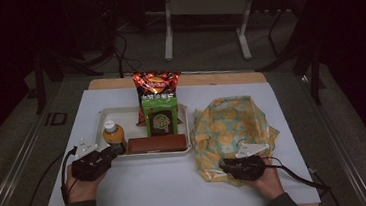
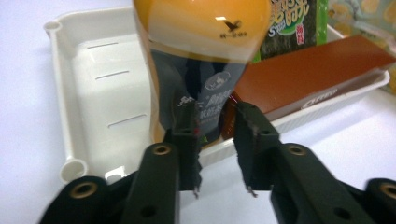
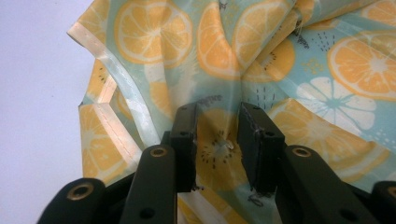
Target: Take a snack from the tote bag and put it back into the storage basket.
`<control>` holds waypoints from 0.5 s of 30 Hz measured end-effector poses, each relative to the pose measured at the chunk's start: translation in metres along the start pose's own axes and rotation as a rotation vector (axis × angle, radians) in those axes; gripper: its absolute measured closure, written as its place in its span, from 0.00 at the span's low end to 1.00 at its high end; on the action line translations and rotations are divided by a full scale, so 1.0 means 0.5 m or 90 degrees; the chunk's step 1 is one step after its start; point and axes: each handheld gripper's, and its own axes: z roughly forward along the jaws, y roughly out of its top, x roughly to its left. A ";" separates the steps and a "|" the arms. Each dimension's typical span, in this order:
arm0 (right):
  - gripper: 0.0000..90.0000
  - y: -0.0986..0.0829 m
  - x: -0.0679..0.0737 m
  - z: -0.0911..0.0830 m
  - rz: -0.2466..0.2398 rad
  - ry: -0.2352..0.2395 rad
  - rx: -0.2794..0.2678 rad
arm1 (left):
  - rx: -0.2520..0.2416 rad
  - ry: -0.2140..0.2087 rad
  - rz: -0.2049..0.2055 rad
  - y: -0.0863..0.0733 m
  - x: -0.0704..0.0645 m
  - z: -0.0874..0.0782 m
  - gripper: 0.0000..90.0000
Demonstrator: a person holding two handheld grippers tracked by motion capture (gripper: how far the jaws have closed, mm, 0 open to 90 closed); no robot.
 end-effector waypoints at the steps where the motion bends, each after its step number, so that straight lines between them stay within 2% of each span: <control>1: 0.76 0.000 0.000 0.000 0.000 0.000 0.000 | 0.000 0.000 0.002 0.000 -0.002 0.001 0.84; 8: 0.76 0.000 0.000 0.000 0.000 0.001 0.000 | 0.012 -0.007 0.029 0.003 -0.016 0.009 0.95; 15: 0.76 0.000 -0.001 0.000 -0.001 0.001 0.000 | 0.020 -0.018 0.053 0.005 -0.037 0.021 0.97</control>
